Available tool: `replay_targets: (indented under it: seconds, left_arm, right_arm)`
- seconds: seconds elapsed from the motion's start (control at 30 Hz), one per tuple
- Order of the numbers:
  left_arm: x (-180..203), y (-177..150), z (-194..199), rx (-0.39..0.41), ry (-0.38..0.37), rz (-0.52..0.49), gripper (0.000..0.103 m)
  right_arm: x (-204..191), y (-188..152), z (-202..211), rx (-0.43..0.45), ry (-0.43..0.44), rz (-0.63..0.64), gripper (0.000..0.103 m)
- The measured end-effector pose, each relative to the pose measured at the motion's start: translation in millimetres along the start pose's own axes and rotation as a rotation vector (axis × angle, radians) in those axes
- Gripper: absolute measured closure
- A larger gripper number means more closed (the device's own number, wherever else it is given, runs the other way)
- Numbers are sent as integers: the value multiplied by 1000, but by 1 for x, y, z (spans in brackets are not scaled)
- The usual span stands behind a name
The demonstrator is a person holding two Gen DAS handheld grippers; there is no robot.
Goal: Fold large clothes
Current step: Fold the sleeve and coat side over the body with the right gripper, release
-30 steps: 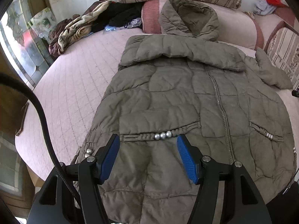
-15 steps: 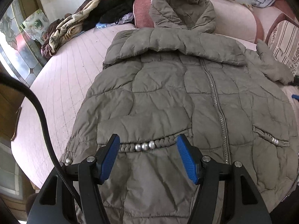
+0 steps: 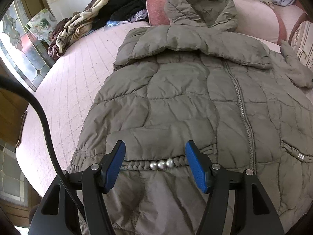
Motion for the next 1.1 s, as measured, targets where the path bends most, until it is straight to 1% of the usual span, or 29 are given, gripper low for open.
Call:
replay_targets:
  seconds: [0.1, 0.17, 0.27, 0.33, 0.4, 0.47, 0.53, 0.63, 0.7, 0.77, 0.8, 0.87, 0.97, 1.0, 1.07, 1.1]
  left_arm:
    - [-3, 1, 4, 14, -15, 8, 40]
    - [-5, 0, 8, 23, -24, 11, 40]
    - [-11, -2, 17, 38, -33, 22, 40]
    - [-19, -4, 24, 54, -37, 37, 40]
    - [-27, -5, 33, 71, -38, 53, 40]
    - [-36, -5, 41, 88, -38, 67, 40]
    - [-48, -7, 50, 105, -35, 89, 40]
    - [-64, -9, 59, 122, -34, 125, 40]
    - [-74, -11, 64, 132, -32, 145, 40]
    - [-82, -14, 67, 140, -24, 158, 40]
    - [-87, -15, 69, 142, -19, 165, 40]
    - [-96, -18, 70, 143, -13, 176, 40]
    - [-105, -20, 71, 138, -11, 195, 40]
    - [-108, -20, 71, 135, -14, 201, 40]
    - [-111, -17, 70, 131, -21, 206, 40]
    - [-112, -16, 71, 132, -24, 205, 40]
  right_arm:
    - [-36, 5, 48, 90, 0, 144, 97]
    - [-71, 0, 83, 137, 35, 236, 97]
    - [-121, -21, 131, 181, 112, 358, 97]
    - [-159, -44, 161, 201, 174, 446, 97]
    - [-197, -77, 189, 209, 244, 543, 97]
    - [-231, -120, 210, 194, 312, 637, 97]
    - [-257, -160, 217, 164, 355, 713, 97]
    - [-285, -223, 213, 101, 390, 818, 97]
    - [-299, -263, 198, 37, 412, 860, 98]
    - [-308, -296, 180, -21, 414, 885, 98]
    - [-313, -314, 168, -56, 408, 896, 98]
    - [-320, -339, 140, -105, 384, 914, 98]
    - [-325, -377, 106, -160, 332, 965, 97]
    - [-326, -385, 99, -168, 319, 976, 96]
    - [-322, -398, 90, -172, 298, 994, 88]
    - [-326, -403, 87, -170, 292, 997, 74]
Point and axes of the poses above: each gripper's, at about its wrist camera, not at the fingertips, and z roughly against the way its jaws point, x to its right, y to its top, the point moved 6 cm from there along -z, roughly the way its jaws point, and after that the axes turned 4 degrees about -y, right-handed, at the moved point
